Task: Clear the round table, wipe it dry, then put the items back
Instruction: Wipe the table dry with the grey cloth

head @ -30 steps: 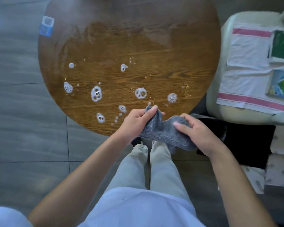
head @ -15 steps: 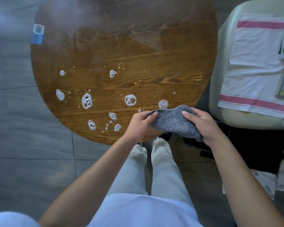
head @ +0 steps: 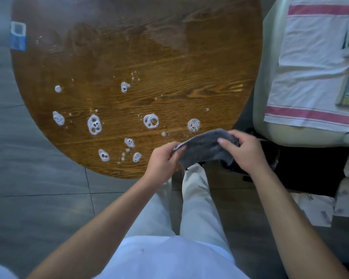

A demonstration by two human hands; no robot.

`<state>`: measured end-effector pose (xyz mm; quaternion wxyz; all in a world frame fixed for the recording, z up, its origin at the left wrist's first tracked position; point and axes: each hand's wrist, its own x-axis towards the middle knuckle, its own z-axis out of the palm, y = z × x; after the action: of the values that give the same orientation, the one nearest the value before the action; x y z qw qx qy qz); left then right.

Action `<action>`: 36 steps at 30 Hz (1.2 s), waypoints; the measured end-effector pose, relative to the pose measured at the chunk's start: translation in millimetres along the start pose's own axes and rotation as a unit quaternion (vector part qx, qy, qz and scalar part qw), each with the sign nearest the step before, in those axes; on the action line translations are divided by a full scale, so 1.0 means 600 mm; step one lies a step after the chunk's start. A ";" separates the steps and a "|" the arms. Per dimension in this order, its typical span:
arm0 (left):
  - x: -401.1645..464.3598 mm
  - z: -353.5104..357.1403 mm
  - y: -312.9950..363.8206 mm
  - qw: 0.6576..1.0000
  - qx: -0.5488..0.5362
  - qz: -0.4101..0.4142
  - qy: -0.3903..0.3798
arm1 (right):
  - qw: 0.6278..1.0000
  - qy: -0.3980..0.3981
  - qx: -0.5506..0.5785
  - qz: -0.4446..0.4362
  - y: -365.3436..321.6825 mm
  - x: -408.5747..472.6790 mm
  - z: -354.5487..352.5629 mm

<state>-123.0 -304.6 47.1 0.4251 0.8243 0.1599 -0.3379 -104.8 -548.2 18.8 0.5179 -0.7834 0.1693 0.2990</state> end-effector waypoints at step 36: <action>0.349 -0.441 -0.156 0.929 0.332 0.003 0.164 | 0.851 0.150 -0.471 -0.175 0.006 0.095 0.343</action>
<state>87.7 -40.4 -45.4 0.0958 0.9628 0.1037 -0.2304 -123.3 -359.2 -79.1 0.0990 -0.9854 -0.0565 0.1262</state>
